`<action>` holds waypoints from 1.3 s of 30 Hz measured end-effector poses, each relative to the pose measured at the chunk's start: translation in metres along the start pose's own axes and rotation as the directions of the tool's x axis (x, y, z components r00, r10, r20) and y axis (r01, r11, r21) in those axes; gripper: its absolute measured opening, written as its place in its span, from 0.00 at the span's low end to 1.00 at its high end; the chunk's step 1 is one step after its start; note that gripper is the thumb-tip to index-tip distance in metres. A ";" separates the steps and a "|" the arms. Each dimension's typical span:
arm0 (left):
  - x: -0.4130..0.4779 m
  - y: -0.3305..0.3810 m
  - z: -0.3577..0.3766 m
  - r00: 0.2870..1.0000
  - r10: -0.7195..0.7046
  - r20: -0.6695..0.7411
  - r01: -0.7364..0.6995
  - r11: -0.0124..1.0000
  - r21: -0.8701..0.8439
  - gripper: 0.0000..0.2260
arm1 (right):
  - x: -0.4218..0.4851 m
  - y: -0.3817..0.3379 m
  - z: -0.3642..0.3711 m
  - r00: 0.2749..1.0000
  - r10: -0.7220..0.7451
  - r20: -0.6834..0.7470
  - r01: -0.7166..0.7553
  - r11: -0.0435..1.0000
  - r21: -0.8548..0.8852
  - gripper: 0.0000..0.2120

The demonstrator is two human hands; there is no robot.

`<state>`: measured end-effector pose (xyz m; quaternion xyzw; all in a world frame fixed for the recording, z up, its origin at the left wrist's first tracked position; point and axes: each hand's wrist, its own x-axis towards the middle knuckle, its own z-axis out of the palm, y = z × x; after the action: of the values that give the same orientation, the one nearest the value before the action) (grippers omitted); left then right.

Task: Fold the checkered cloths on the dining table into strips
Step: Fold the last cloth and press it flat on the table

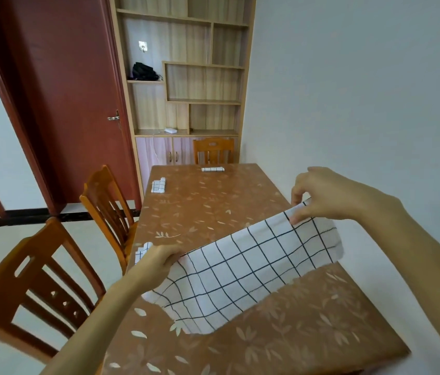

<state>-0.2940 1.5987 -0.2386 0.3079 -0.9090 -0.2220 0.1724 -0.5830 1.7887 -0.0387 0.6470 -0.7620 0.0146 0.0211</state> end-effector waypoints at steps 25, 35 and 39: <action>0.034 0.151 -0.056 0.970 0.017 -0.242 -0.202 0.608 -0.767 0.09 | -0.039 0.001 0.040 0.935 0.264 -0.238 0.131 0.367 0.921 0.12; 0.031 0.141 -0.077 0.983 0.092 -0.159 -0.179 0.654 -0.735 0.14 | -0.040 -0.005 0.041 0.920 0.272 -0.281 0.199 0.291 0.936 0.14; 0.029 0.146 -0.081 0.969 0.116 -0.218 -0.234 0.714 -0.660 0.13 | -0.042 -0.005 0.041 0.914 0.281 -0.294 0.224 0.256 0.940 0.13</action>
<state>-0.3502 1.6596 -0.0914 0.1525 -0.7724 -0.4963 0.3660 -0.5718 1.8275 -0.0819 0.4905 -0.5819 0.6100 -0.2209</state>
